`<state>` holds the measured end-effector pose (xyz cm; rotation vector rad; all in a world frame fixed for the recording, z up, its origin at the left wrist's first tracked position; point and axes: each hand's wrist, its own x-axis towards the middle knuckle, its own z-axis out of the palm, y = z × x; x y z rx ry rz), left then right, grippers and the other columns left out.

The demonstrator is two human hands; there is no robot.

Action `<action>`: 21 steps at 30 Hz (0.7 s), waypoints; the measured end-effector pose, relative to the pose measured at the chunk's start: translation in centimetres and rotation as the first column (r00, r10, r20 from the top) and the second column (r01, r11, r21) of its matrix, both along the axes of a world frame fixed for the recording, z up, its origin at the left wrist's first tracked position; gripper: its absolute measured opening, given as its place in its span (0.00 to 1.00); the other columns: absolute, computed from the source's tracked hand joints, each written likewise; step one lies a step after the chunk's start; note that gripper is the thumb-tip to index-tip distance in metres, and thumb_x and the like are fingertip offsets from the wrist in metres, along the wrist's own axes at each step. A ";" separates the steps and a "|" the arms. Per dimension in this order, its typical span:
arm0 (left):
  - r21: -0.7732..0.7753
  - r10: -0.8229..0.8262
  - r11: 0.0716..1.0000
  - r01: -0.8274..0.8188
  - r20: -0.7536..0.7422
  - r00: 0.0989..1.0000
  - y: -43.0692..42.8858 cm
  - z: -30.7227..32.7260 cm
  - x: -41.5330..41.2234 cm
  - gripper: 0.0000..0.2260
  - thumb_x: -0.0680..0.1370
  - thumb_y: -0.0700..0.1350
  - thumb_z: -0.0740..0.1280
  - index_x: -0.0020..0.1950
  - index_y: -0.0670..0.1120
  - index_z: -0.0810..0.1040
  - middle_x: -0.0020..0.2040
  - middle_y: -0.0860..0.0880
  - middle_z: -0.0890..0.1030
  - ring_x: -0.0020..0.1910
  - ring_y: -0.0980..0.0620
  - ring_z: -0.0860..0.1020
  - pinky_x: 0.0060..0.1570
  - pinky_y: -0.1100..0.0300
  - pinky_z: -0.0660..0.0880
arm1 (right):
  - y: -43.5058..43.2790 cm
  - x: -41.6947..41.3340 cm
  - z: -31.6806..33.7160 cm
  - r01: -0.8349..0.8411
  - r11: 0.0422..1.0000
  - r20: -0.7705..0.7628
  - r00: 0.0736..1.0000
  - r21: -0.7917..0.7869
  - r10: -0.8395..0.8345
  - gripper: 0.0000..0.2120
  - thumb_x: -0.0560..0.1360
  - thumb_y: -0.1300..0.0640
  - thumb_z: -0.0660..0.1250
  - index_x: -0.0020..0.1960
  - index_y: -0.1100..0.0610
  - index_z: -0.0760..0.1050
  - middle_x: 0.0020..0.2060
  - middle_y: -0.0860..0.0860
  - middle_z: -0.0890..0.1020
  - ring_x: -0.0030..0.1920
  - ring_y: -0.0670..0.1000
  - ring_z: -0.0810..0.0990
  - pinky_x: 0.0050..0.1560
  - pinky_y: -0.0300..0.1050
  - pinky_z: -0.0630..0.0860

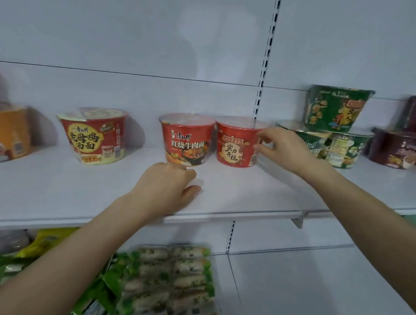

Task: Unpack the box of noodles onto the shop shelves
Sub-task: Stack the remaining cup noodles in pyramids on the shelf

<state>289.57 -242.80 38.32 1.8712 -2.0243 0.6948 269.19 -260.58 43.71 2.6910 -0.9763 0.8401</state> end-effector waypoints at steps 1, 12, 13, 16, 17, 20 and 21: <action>0.003 0.024 1.000 -0.024 -0.019 1.000 -0.1 0.2 -0.1 0.30 0.71 0.62 0.44 0.54 0.47 0.78 0.50 0.48 0.81 0.49 0.45 0.78 0.44 0.56 0.72 | -0.4 -0.2 0.2 -0.010 1.000 0.013 1.000 -0.009 0.010 0.11 0.75 0.54 0.65 0.54 0.58 0.77 0.44 0.50 0.78 0.46 0.52 0.77 0.42 0.44 0.71; -0.200 0.239 0.948 -0.247 -0.062 0.969 -3.1 3.4 2.0 0.15 0.71 0.40 0.70 0.56 0.36 0.76 0.50 0.34 0.79 0.47 0.34 0.78 0.46 0.43 0.75 | -3.3 1.4 1.0 0.051 0.998 -0.027 0.998 0.041 -0.050 0.20 0.76 0.51 0.63 0.65 0.58 0.70 0.61 0.58 0.76 0.61 0.58 0.73 0.55 0.49 0.70; -0.215 0.243 0.944 -0.251 -0.063 0.968 -3.8 3.8 2.1 0.18 0.72 0.40 0.69 0.60 0.36 0.75 0.55 0.34 0.78 0.51 0.33 0.77 0.52 0.43 0.72 | -3.4 1.4 1.1 0.052 0.998 -0.037 0.998 0.033 -0.050 0.17 0.76 0.51 0.62 0.62 0.58 0.72 0.57 0.58 0.78 0.56 0.59 0.76 0.50 0.47 0.70; -0.183 0.294 0.937 -0.297 -0.046 0.955 -5.2 4.1 2.7 0.21 0.76 0.43 0.65 0.67 0.40 0.69 0.65 0.38 0.73 0.62 0.37 0.71 0.62 0.43 0.63 | -3.0 1.6 1.3 0.120 0.988 -0.033 0.992 -0.096 -0.123 0.17 0.76 0.46 0.62 0.54 0.59 0.76 0.48 0.58 0.80 0.50 0.60 0.76 0.43 0.46 0.66; -0.165 0.306 0.938 -0.306 -0.026 0.952 -5.5 4.0 2.9 0.20 0.76 0.44 0.65 0.67 0.41 0.69 0.65 0.39 0.73 0.63 0.38 0.71 0.63 0.43 0.62 | -2.8 1.7 1.5 0.158 0.977 -0.026 0.986 -0.144 -0.163 0.19 0.76 0.45 0.61 0.53 0.59 0.76 0.47 0.59 0.79 0.50 0.60 0.76 0.42 0.46 0.65; -0.182 0.279 0.945 -0.273 0.006 0.960 -5.9 3.8 3.3 0.18 0.74 0.43 0.67 0.63 0.40 0.73 0.58 0.37 0.77 0.57 0.36 0.74 0.57 0.43 0.67 | -2.5 2.3 2.2 0.153 0.980 -0.016 0.988 -0.125 -0.156 0.19 0.77 0.44 0.60 0.54 0.59 0.77 0.50 0.59 0.79 0.53 0.60 0.76 0.44 0.46 0.66; -0.195 0.263 0.947 -0.256 0.012 0.965 -6.0 3.7 3.4 0.18 0.72 0.41 0.69 0.61 0.39 0.75 0.54 0.36 0.78 0.54 0.34 0.75 0.54 0.42 0.69 | -2.4 2.4 2.4 0.089 0.995 0.001 0.996 -0.042 -0.089 0.18 0.76 0.45 0.61 0.55 0.58 0.77 0.51 0.58 0.79 0.54 0.59 0.76 0.47 0.46 0.68</action>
